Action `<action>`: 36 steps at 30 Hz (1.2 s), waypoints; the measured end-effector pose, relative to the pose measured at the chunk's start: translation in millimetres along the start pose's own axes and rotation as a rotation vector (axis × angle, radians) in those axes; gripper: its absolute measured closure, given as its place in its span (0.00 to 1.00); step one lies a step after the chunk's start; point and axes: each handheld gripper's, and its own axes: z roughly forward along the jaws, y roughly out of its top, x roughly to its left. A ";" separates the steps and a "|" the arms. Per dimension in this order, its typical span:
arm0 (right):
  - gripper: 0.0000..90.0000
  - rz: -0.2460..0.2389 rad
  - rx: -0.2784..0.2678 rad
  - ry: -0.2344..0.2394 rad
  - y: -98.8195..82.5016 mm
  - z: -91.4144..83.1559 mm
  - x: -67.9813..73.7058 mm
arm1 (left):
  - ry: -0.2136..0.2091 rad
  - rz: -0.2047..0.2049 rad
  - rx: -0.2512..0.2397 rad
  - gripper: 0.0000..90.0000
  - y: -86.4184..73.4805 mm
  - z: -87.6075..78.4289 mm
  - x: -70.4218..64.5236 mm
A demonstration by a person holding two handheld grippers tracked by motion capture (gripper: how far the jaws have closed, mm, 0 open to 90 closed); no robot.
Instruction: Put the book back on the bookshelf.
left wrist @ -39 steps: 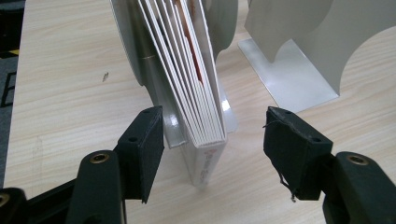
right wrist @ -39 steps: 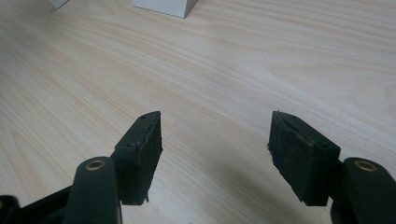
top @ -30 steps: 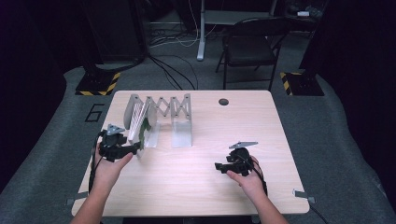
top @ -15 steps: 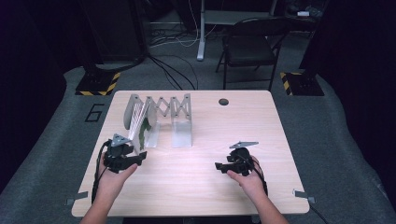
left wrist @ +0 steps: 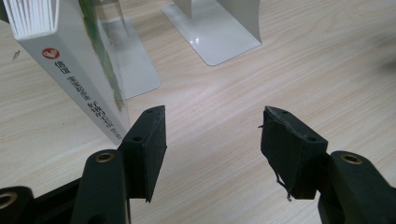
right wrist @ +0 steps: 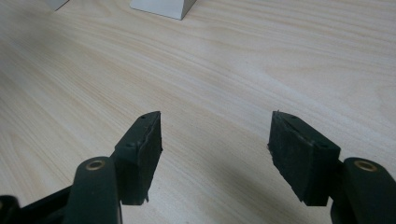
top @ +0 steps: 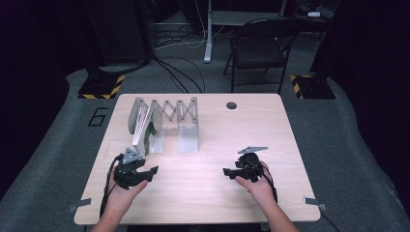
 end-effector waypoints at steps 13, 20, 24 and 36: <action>0.39 -0.014 0.006 -0.004 -0.8 2.4 0.5 | -0.054 0.023 -0.006 0.45 -13.5 15.4 -3.5; 0.39 -0.009 0.020 -0.006 -1.8 3.3 0.6 | -0.069 0.014 0.014 0.45 -20.1 25.5 -0.7; 0.39 -0.008 0.015 -0.008 -3.5 4.6 1.5 | -0.069 0.029 0.027 0.45 -23.2 33.7 0.3; 0.39 -0.032 0.023 -0.022 -8.9 5.6 -0.5 | -0.105 0.097 0.067 0.46 -24.5 51.6 -10.9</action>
